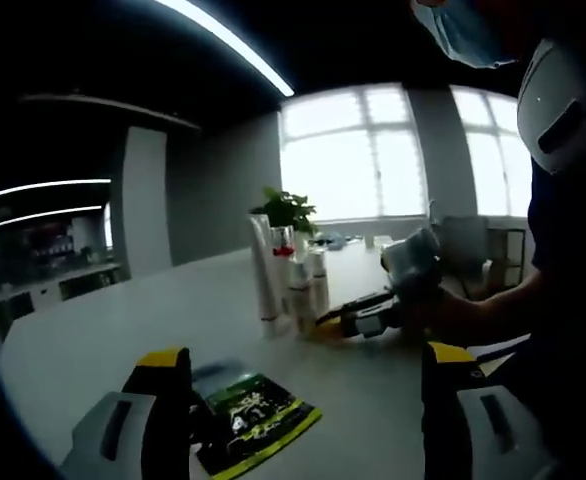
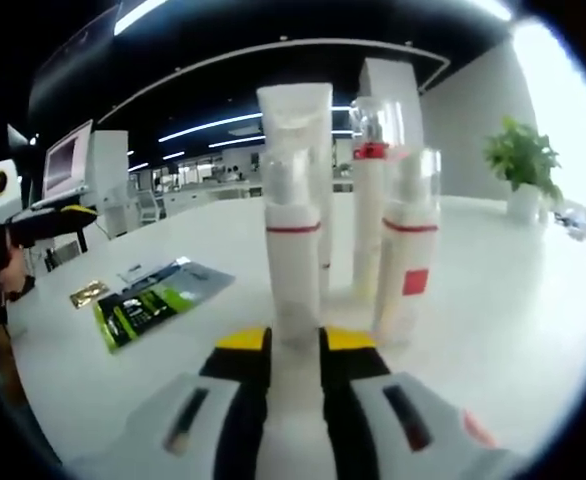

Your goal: Arrange the skincare products in the storage area until every visible bottle or jar stands upright without overlapping.

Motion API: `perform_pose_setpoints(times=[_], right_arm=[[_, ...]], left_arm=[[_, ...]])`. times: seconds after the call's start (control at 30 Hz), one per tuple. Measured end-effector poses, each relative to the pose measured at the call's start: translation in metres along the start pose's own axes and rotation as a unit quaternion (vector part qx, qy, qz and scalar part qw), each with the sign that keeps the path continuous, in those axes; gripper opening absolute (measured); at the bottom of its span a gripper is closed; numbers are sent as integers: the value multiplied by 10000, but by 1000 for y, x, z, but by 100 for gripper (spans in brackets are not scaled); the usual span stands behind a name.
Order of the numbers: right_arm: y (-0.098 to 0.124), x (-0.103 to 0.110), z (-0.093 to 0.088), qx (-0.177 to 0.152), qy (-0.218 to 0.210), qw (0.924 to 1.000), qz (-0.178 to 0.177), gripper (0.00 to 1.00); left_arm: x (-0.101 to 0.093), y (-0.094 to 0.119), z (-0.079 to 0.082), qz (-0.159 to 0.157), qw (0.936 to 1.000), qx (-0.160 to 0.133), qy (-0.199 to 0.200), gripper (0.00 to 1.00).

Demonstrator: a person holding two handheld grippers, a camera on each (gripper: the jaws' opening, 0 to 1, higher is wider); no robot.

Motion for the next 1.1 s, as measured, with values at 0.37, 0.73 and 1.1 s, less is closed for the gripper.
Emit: perform_pose_setpoints(times=[0.37,0.73,1.1], right_arm=[[-6,-3,4,-44,-31,10000,51,20],[-9,-3,5,8,60,10000,-3,22],[-10,0,5,57,129,9999,-24,22]], left_arm=[[0,-5,-4,2,9998,182,54,95],[0,-6,-6,-21,9997,217,52,95],[6,6,-3,177,9998,87,28,98]])
Point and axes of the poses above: the point that each gripper's makers call its tool centre point, and the gripper's own axes: y roughly backward along the fingers, x roughly to its left, z roughly out of its top, the point moved 4 cm from there along y, roughly backward along the fingers, and after that the axes turned 9 degrees about -y, right-handed, at the moved point
